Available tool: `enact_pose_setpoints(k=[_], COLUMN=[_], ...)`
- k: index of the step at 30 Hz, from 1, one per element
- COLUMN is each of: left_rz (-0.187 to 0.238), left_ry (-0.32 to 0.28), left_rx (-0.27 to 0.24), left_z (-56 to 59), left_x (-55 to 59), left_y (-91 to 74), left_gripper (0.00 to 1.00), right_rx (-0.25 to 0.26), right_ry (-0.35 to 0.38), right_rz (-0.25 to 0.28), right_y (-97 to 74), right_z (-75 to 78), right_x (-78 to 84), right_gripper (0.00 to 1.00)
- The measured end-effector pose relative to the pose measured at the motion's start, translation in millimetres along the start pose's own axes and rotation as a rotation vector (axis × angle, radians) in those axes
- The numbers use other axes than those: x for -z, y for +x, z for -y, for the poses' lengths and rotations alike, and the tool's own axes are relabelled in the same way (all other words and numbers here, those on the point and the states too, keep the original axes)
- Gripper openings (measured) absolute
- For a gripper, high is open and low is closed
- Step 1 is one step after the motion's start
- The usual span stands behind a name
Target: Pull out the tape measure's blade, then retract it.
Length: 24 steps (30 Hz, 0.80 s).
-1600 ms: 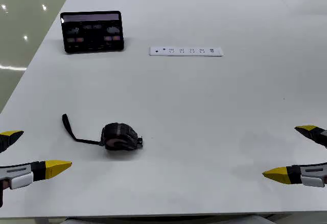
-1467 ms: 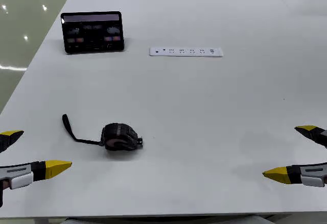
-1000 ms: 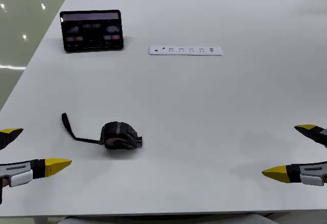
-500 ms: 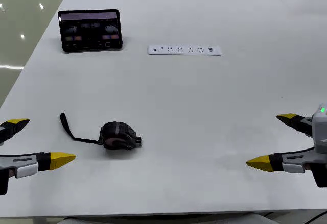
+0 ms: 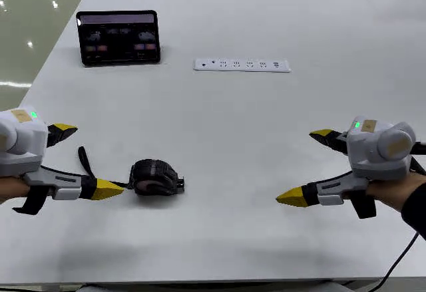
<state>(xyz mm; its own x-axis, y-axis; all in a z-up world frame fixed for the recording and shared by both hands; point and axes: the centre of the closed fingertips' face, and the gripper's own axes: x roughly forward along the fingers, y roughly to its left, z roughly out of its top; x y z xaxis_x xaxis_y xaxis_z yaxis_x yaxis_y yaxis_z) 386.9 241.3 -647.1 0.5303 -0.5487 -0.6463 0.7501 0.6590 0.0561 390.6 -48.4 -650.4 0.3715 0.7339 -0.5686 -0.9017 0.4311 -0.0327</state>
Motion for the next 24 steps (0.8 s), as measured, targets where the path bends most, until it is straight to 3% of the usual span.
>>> enact_pose_setpoints(k=[2,4,6,11,14,19,21,24], left_rz=[-0.001,-0.012,-0.033,-0.096,-0.110,-0.158,-0.204,-0.220], left_ry=[0.005,0.049,0.056,0.130,0.160,0.246,0.319,0.325], left_rx=[0.039,0.062,0.120,0.171,0.202,0.262,0.283,0.314], left_z=[6.3,8.0,15.7,22.4,26.1,35.5,40.8,50.4], left_x=[-5.0,-10.6,-13.1,-13.8,-14.4,-8.4,0.1,3.0], left_y=[6.1,14.2,21.7,35.8,44.0,58.6,64.4,71.9], left_gripper=[1.00,1.00,1.00,1.00,1.00,0.97,0.92,0.90], right_rx=[-0.027,-0.058,-0.083,-0.138,-0.162,-0.215,-0.235,-0.260], right_ry=[-0.008,-0.025,-0.035,-0.087,-0.101,-0.114,-0.136,-0.161], right_rz=[-0.005,-0.018,-0.027,-0.024,-0.036,-0.058,-0.066,-0.068], right_y=[8.1,18.3,28.7,53.7,67.3,90.4,99.6,112.4], right_z=[-3.5,-8.0,-11.7,-19.1,-23.1,-35.1,-41.4,-50.8], right_x=[-1.7,-3.3,-5.4,-12.3,-16.2,-20.7,-21.9,-25.3], right_gripper=[1.00,1.00,1.00,1.00,1.00,1.00,1.00,1.00])
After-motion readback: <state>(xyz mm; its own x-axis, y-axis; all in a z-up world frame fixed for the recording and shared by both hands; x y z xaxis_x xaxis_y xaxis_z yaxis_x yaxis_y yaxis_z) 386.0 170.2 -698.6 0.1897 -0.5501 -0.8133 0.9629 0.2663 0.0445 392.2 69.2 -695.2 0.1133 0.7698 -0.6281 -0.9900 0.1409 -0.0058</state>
